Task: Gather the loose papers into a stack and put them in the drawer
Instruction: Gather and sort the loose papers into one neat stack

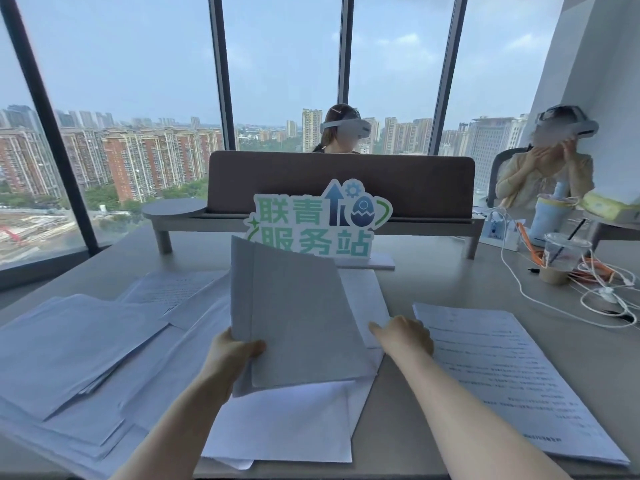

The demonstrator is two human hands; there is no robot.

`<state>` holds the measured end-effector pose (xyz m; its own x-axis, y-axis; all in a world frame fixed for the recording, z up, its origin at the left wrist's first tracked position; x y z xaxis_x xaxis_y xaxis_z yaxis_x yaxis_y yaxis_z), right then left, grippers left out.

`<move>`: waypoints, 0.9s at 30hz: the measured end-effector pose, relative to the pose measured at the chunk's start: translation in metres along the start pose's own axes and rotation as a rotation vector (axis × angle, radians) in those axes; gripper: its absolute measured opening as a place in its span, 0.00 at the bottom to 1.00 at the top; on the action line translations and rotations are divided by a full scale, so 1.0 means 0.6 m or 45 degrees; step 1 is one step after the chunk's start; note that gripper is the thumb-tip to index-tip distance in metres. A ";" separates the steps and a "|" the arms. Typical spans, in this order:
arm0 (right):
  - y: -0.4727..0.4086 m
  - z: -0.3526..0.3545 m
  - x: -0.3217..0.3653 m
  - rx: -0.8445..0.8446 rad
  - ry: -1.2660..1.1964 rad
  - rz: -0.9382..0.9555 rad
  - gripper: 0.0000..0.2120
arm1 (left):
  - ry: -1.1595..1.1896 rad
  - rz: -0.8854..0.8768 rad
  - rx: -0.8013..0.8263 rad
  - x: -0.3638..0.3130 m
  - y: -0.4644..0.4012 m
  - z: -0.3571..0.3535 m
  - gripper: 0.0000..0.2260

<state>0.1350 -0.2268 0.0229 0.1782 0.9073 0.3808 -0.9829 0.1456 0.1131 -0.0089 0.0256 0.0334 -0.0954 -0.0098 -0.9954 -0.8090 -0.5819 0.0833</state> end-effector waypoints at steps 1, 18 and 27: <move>-0.004 -0.001 0.006 0.027 0.015 -0.036 0.26 | 0.005 -0.007 -0.015 0.001 -0.001 0.007 0.14; -0.012 -0.019 0.016 -0.118 -0.291 0.052 0.13 | 0.090 0.014 -0.115 0.030 -0.027 0.070 0.15; 0.020 0.042 0.002 -0.617 -0.708 0.187 0.09 | 0.149 0.009 -0.199 0.024 -0.008 0.100 0.15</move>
<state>0.1243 -0.2339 0.0477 -0.0852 0.6168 0.7825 -0.8862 0.3121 -0.3425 -0.0412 0.0767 0.0215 -0.0252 -0.1034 -0.9943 -0.7079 -0.7005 0.0908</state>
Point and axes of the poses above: each hand's wrist, its own y-axis away from the middle knuckle, its own z-axis out of the back of the hand, x = y × z, the point moved 2 cm from there along -y, towards the middle knuckle, and after that the axes turned 3 degrees about -z, right-handed, at the moved point
